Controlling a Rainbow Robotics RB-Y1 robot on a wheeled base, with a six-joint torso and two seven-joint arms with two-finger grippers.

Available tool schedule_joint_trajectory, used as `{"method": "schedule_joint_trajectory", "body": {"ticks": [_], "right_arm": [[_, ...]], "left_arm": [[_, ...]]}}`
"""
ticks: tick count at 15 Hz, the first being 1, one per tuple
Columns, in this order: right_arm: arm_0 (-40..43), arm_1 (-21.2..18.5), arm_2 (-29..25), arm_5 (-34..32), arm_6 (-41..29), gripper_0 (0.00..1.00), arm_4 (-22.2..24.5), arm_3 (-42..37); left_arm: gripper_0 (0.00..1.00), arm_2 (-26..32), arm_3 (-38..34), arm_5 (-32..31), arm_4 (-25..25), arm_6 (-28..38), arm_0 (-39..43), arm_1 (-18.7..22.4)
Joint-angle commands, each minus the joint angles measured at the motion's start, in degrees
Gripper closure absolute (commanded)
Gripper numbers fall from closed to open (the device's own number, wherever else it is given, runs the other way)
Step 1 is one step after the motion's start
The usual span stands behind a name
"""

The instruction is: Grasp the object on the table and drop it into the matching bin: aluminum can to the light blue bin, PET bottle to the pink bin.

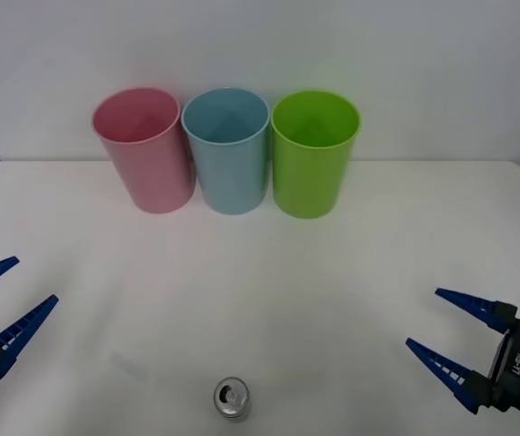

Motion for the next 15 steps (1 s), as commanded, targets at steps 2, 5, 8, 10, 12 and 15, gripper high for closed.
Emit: {"method": "schedule_joint_trajectory", "body": {"ticks": [2,5,8,10,12,15], "right_arm": [[-1.4,0.0,3.7,0.0,0.9,0.00,3.0,0.0],[-2.9,0.0,7.1,0.1,1.7,0.00,4.9,0.0],[-4.4,0.0,10.9,0.4,2.6,0.00,6.9,0.0],[-5.0,0.0,13.0,0.8,3.1,0.00,7.5,0.0],[-6.1,0.1,15.1,1.1,3.7,0.00,8.7,0.0],[-7.2,0.0,18.3,1.4,4.6,0.00,10.5,0.0]], "left_arm": [[0.00,0.0,0.0,0.0,0.0,0.0,0.0,0.0],[0.00,0.0,0.0,0.0,0.0,0.0,0.0,0.0],[0.00,0.0,0.0,0.0,0.0,0.0,0.0,0.0],[0.00,0.0,0.0,0.0,0.0,0.0,0.0,0.0],[0.00,0.0,0.0,0.0,0.0,0.0,0.0,0.0],[0.00,0.0,0.0,0.0,0.0,0.0,0.0,0.0]]}}
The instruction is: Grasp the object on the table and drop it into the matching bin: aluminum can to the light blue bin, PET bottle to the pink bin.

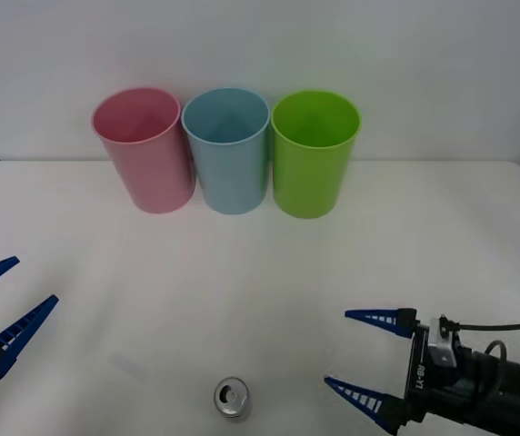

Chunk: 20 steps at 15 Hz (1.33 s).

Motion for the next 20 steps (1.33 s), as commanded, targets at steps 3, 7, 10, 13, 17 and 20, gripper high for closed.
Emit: {"method": "schedule_joint_trajectory", "body": {"ticks": [3,7,10,13,17,20], "right_arm": [[-2.1,-0.1,5.7,0.7,1.4,0.00,2.8,0.0],[-3.4,-0.1,9.3,1.0,3.2,0.00,4.9,0.1],[-5.6,-0.2,11.6,1.0,7.7,0.00,5.1,3.5],[-8.1,-0.2,13.3,1.0,11.4,0.00,4.4,7.5],[-12.0,-0.2,17.6,1.0,14.6,0.00,1.8,13.3],[-12.7,-0.1,20.0,2.1,15.5,0.00,1.2,14.1]], "left_arm": [[0.00,0.0,0.0,0.0,0.0,0.0,0.0,0.0],[0.00,0.0,0.0,0.0,0.0,0.0,0.0,0.0],[0.00,0.0,0.0,0.0,0.0,0.0,0.0,0.0],[0.00,0.0,0.0,0.0,0.0,0.0,0.0,0.0],[0.00,0.0,0.0,0.0,0.0,0.0,0.0,0.0],[0.00,0.0,0.0,0.0,0.0,0.0,0.0,0.0]]}}
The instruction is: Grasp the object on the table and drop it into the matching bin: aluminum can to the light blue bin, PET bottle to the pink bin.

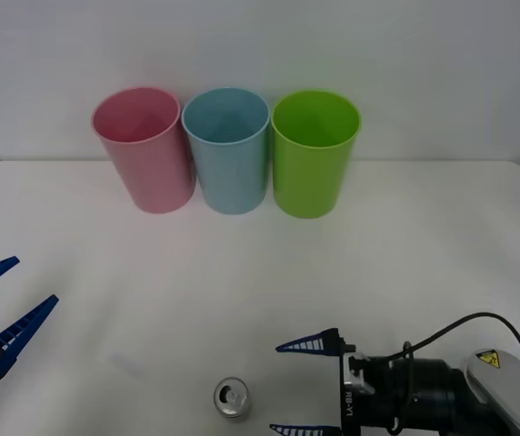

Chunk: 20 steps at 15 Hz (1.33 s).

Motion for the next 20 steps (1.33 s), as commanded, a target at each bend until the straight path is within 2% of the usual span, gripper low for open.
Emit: {"method": "schedule_joint_trajectory", "body": {"ticks": [1,7,15,20], "right_arm": [[-0.2,0.1,2.0,0.9,0.7,0.00,-0.5,0.2],[0.2,1.5,4.4,2.9,2.3,0.00,-0.5,0.2],[0.7,4.6,8.2,9.3,4.7,0.00,-0.3,0.2],[1.2,6.8,8.8,12.1,4.9,0.00,2.0,0.2]], "left_arm": [[0.00,0.0,0.0,0.0,0.0,0.0,0.0,0.0],[0.00,0.0,0.0,0.0,0.0,0.0,0.0,0.0],[0.00,0.0,0.0,0.0,0.0,0.0,0.0,0.0],[0.00,0.0,0.0,0.0,0.0,0.0,0.0,0.0]]}}
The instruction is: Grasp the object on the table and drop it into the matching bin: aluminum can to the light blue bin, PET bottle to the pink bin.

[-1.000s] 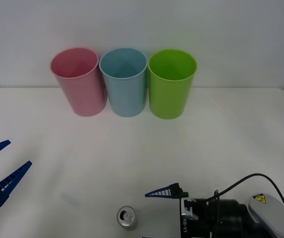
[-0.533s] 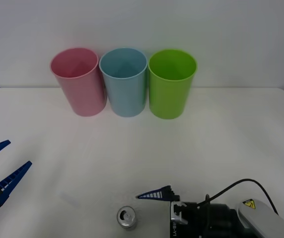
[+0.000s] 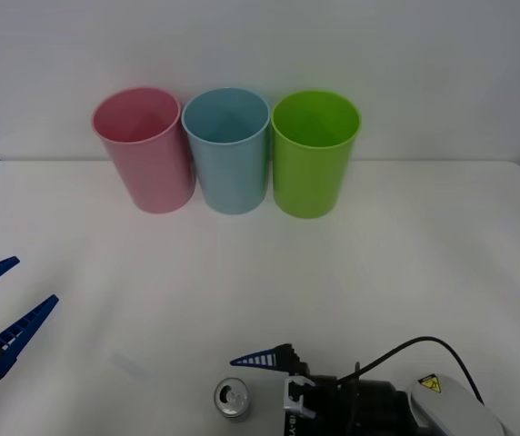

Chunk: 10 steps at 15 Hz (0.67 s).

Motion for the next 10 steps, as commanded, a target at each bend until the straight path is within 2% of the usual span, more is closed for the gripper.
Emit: {"method": "schedule_joint_trajectory", "body": {"ticks": [1,9,10], "right_arm": [[0.3,0.8,0.2,1.4,0.1,0.00,1.0,0.0],[0.4,1.6,1.8,3.9,0.9,0.00,1.1,0.0],[0.4,1.6,1.8,3.9,1.2,0.38,1.1,0.0]], "left_arm": [[0.00,0.0,0.0,0.0,0.0,0.0,0.0,0.0],[0.00,0.0,0.0,0.0,0.0,0.0,0.0,0.0],[0.00,0.0,0.0,0.0,0.0,0.0,0.0,0.0]]}}
